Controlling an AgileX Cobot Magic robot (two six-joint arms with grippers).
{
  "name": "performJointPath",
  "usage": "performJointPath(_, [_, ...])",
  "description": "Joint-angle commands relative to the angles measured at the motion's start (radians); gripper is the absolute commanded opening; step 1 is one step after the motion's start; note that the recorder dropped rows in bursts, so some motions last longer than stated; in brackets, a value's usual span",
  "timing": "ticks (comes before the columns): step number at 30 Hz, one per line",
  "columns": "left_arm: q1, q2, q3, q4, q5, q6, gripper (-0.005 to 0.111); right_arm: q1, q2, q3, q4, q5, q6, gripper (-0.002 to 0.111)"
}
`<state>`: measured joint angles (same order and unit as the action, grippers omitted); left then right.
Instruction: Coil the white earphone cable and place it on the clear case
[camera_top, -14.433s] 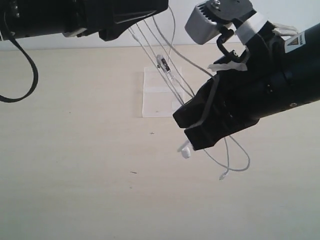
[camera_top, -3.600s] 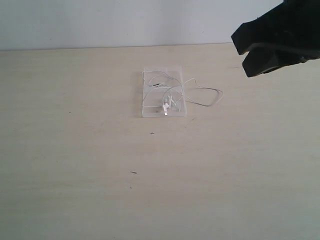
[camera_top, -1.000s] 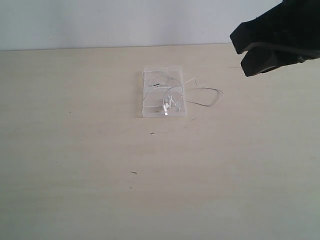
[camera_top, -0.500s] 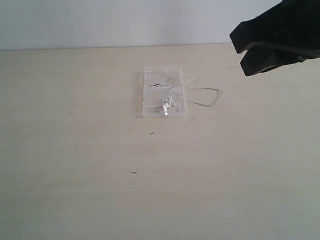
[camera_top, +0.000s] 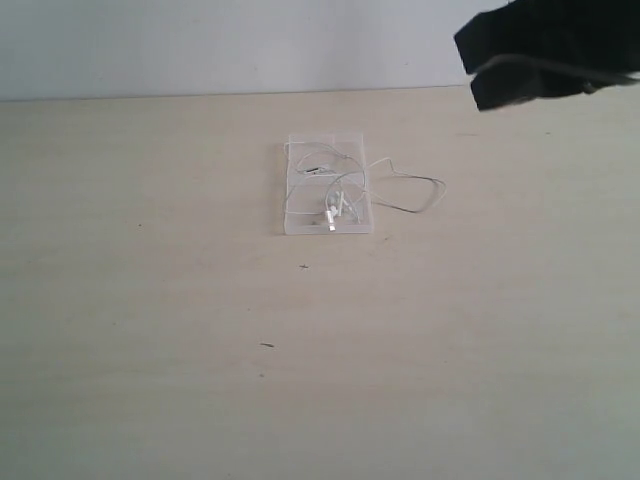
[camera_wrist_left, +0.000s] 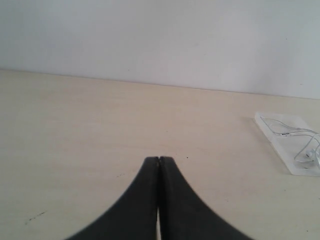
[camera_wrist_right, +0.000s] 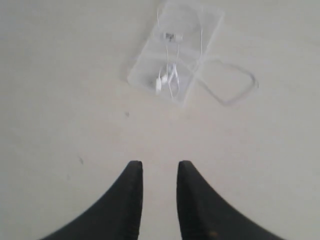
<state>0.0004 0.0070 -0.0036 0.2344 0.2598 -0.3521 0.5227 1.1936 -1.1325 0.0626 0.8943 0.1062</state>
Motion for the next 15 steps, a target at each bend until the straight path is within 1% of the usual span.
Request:
performJointPath(1, [0.003,-0.007,0.004,-0.004,-0.002,0.004,0.000,0.000,-0.130,0.088,-0.016,-0.268,-0.039,0.024])
performJointPath(4, [0.003,-0.007,0.004,-0.004,-0.002,0.004,0.000,-0.033,-0.225,0.168,-0.019,-0.368,-0.112,0.024])
performJointPath(7, [0.003,-0.007,0.004,-0.004,-0.002,0.004,0.000,-0.121,-0.342,0.241,-0.016,-0.407,-0.125,0.024])
performJointPath(15, [0.003,-0.007,0.004,-0.004,-0.002,0.004,0.000,-0.450,-0.712,0.430,-0.016,-0.485,-0.119,0.024])
